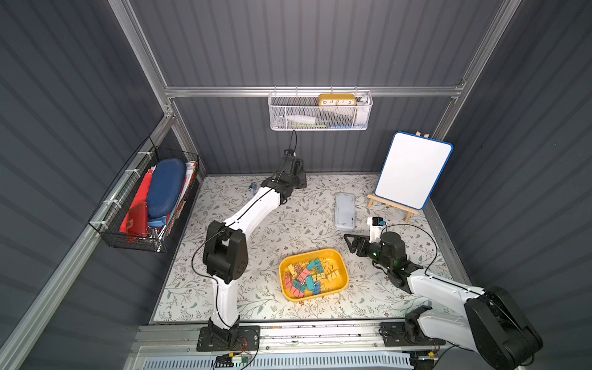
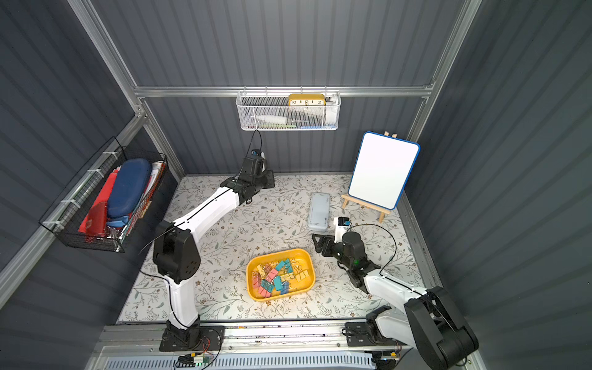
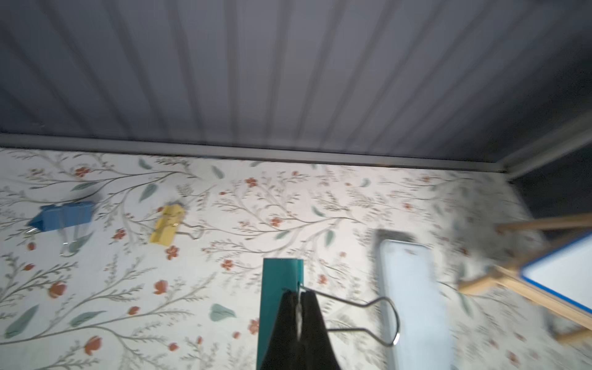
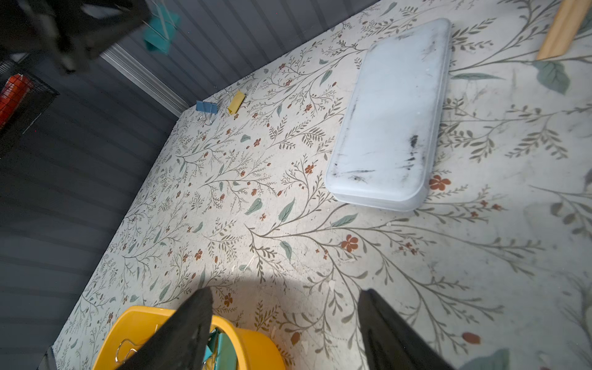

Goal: Put the binder clips in the storage box
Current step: Pick up the binder clip at the center of the board, then place the binder clip in the storage box.

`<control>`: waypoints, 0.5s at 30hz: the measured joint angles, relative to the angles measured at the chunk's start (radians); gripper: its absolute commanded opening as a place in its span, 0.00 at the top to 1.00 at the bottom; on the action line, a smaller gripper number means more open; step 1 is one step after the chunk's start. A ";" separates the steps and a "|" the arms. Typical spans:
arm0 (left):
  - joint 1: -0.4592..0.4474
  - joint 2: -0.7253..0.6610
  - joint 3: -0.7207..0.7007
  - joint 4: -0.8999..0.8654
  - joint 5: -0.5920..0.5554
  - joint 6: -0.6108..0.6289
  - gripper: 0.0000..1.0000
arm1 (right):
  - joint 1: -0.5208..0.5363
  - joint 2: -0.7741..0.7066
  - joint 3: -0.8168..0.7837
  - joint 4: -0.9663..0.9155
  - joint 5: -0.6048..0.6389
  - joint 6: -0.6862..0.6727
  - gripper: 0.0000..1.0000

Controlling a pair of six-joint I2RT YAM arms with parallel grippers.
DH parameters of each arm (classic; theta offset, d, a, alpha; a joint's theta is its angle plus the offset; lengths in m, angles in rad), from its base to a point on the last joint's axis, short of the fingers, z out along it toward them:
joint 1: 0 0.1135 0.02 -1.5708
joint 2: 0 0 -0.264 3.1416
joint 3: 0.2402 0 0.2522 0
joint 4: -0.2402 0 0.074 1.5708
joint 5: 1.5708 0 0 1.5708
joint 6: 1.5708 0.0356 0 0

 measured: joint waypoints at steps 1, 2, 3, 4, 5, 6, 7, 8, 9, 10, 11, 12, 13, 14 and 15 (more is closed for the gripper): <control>-0.039 -0.055 -0.034 0.011 0.019 -0.005 1.00 | 0.000 0.000 0.000 0.000 0.000 0.000 0.24; -0.079 -0.110 -0.073 0.026 0.042 -0.010 1.00 | 0.000 0.000 0.000 0.000 0.001 0.000 0.24; -0.112 -0.154 -0.106 0.037 0.060 -0.016 1.00 | 0.000 0.000 0.000 0.000 0.001 0.000 0.24; -0.154 -0.209 -0.149 0.048 0.084 -0.024 1.00 | 0.000 0.001 0.000 0.000 0.002 0.000 0.24; -0.195 -0.259 -0.192 0.058 0.105 -0.032 1.00 | 0.000 0.002 0.000 0.001 0.002 -0.001 0.24; -0.226 -0.297 -0.226 0.064 0.116 -0.039 1.00 | 0.000 0.004 0.000 0.002 0.003 -0.001 0.24; -0.263 -0.342 -0.272 0.076 0.129 -0.053 1.00 | 0.000 0.008 0.000 0.002 0.005 -0.002 0.24; -0.298 -0.384 -0.320 0.088 0.138 -0.067 1.00 | 0.000 0.011 0.000 0.001 0.008 -0.002 0.24; -0.327 -0.420 -0.367 0.099 0.144 -0.083 1.00 | 0.000 0.014 0.000 0.001 0.012 -0.002 0.24; -0.359 -0.457 -0.418 0.109 0.149 -0.105 1.00 | 0.000 0.015 0.000 0.001 0.016 -0.002 0.24; -0.383 -0.483 -0.462 0.121 0.152 -0.125 1.00 | 0.000 0.015 0.000 0.001 0.021 -0.001 0.24; -0.408 -0.513 -0.517 0.138 0.157 -0.151 1.00 | 0.000 0.015 0.000 0.000 0.029 0.003 0.24; -0.430 -0.538 -0.571 0.153 0.161 -0.177 1.00 | -0.001 0.015 0.000 -0.001 0.037 0.010 0.24; -0.445 -0.554 -0.616 0.169 0.167 -0.200 1.00 | -0.002 0.015 0.001 -0.005 0.043 0.018 0.24; -0.461 -0.570 -0.669 0.188 0.171 -0.225 1.00 | -0.004 0.015 0.003 -0.011 0.049 0.031 0.24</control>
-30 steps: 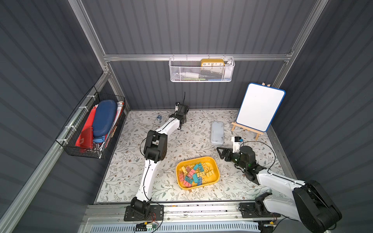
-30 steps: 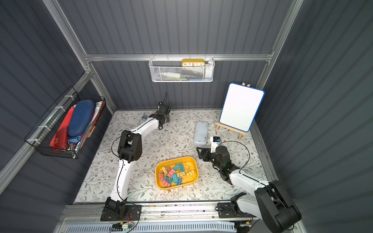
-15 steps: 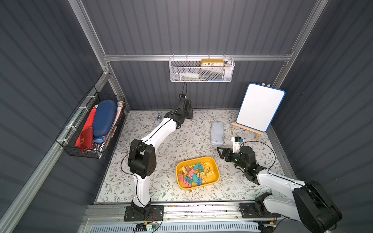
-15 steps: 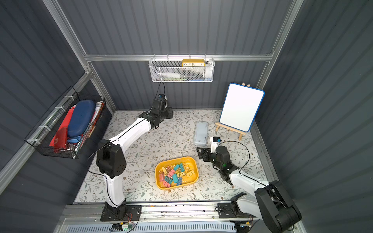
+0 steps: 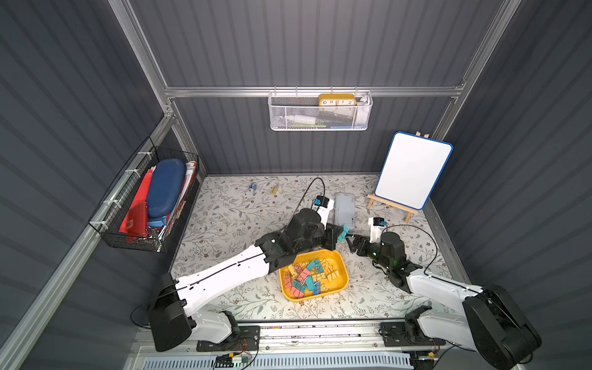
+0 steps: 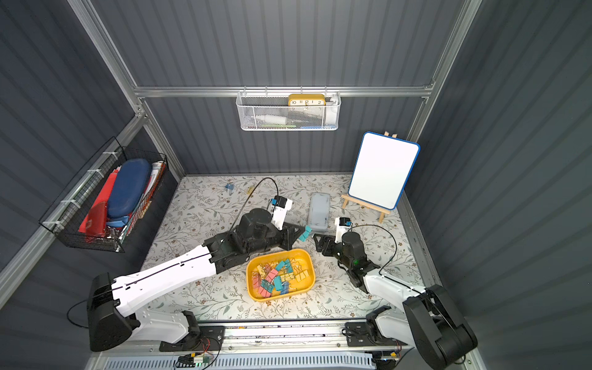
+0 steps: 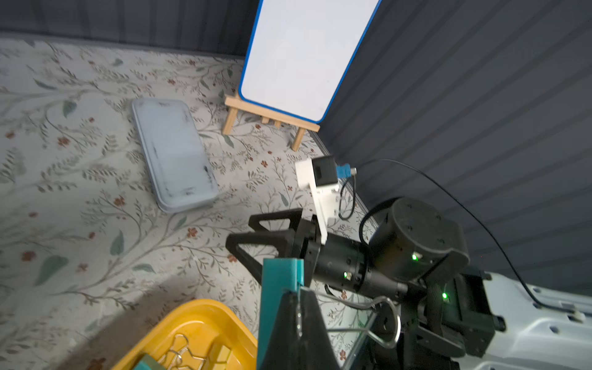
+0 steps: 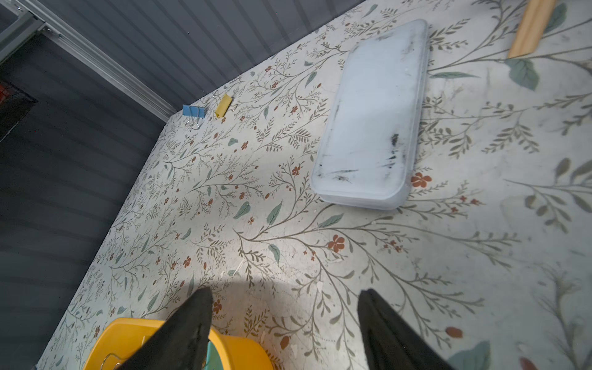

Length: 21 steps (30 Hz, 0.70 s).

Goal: Put the binder clips in the storage box
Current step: Place the binder clip in the storage box.

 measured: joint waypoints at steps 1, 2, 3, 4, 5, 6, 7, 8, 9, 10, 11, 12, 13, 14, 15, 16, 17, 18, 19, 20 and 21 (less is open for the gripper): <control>-0.015 -0.010 -0.048 0.016 0.005 -0.024 1.00 | -0.002 0.000 0.003 -0.006 0.006 0.013 0.24; -0.029 -0.016 -0.087 0.032 0.006 -0.046 1.00 | -0.002 -0.001 0.005 -0.011 0.009 0.027 0.24; -0.042 -0.021 -0.132 0.050 0.009 -0.068 1.00 | -0.002 -0.003 0.006 -0.015 0.009 0.040 0.24; -0.055 -0.024 -0.173 0.066 0.011 -0.089 1.00 | -0.002 -0.007 0.006 -0.019 0.008 0.053 0.24; -0.064 -0.026 -0.202 0.080 0.012 -0.104 1.00 | -0.002 -0.011 0.006 -0.023 0.008 0.061 0.24; -0.074 -0.027 -0.233 0.089 0.011 -0.120 1.00 | -0.002 -0.017 0.006 -0.027 0.005 0.071 0.25; -0.083 -0.027 -0.257 0.095 0.010 -0.131 1.00 | -0.002 -0.024 0.008 -0.034 0.002 0.077 0.25; -0.089 -0.028 -0.274 0.102 0.008 -0.138 1.00 | -0.002 -0.030 0.012 -0.041 -0.003 0.079 0.25; -0.094 -0.029 -0.293 0.111 0.005 -0.145 1.00 | -0.002 -0.035 0.020 -0.050 -0.011 0.082 0.26; -0.097 -0.030 -0.311 0.123 0.002 -0.150 1.00 | -0.002 -0.038 0.032 -0.060 -0.018 0.084 0.26; -0.097 -0.031 -0.326 0.134 0.000 -0.151 0.94 | -0.002 -0.040 0.046 -0.071 -0.025 0.084 0.26; -0.097 -0.032 -0.342 0.148 -0.004 -0.155 0.82 | -0.002 -0.043 0.066 -0.084 -0.035 0.085 0.26; -0.097 -0.032 -0.355 0.156 -0.010 -0.161 0.68 | -0.002 -0.043 0.088 -0.096 -0.045 0.085 0.26; -0.097 -0.032 -0.362 0.159 -0.013 -0.166 0.55 | -0.002 -0.043 0.110 -0.107 -0.053 0.084 0.26; -0.097 -0.033 -0.368 0.161 -0.020 -0.172 0.42 | 0.000 -0.042 0.137 -0.119 -0.060 0.083 0.27; -0.095 -0.037 -0.369 0.158 -0.034 -0.174 0.30 | 0.002 -0.037 0.167 -0.132 -0.074 0.081 0.27; -0.091 -0.043 -0.367 0.154 -0.046 -0.174 0.20 | 0.003 -0.027 0.198 -0.142 -0.084 0.080 0.27; -0.080 -0.055 -0.360 0.140 -0.059 -0.174 0.13 | 0.006 -0.008 0.237 -0.152 -0.097 0.080 0.28; -0.056 -0.069 -0.349 0.124 -0.066 -0.170 0.08 | 0.011 0.021 0.277 -0.156 -0.108 0.081 0.29; -0.018 -0.086 -0.334 0.110 -0.069 -0.159 0.04 | 0.014 0.048 0.310 -0.160 -0.117 0.083 0.30; 0.035 -0.105 -0.316 0.101 -0.070 -0.146 0.01 | 0.019 0.084 0.351 -0.166 -0.128 0.089 0.31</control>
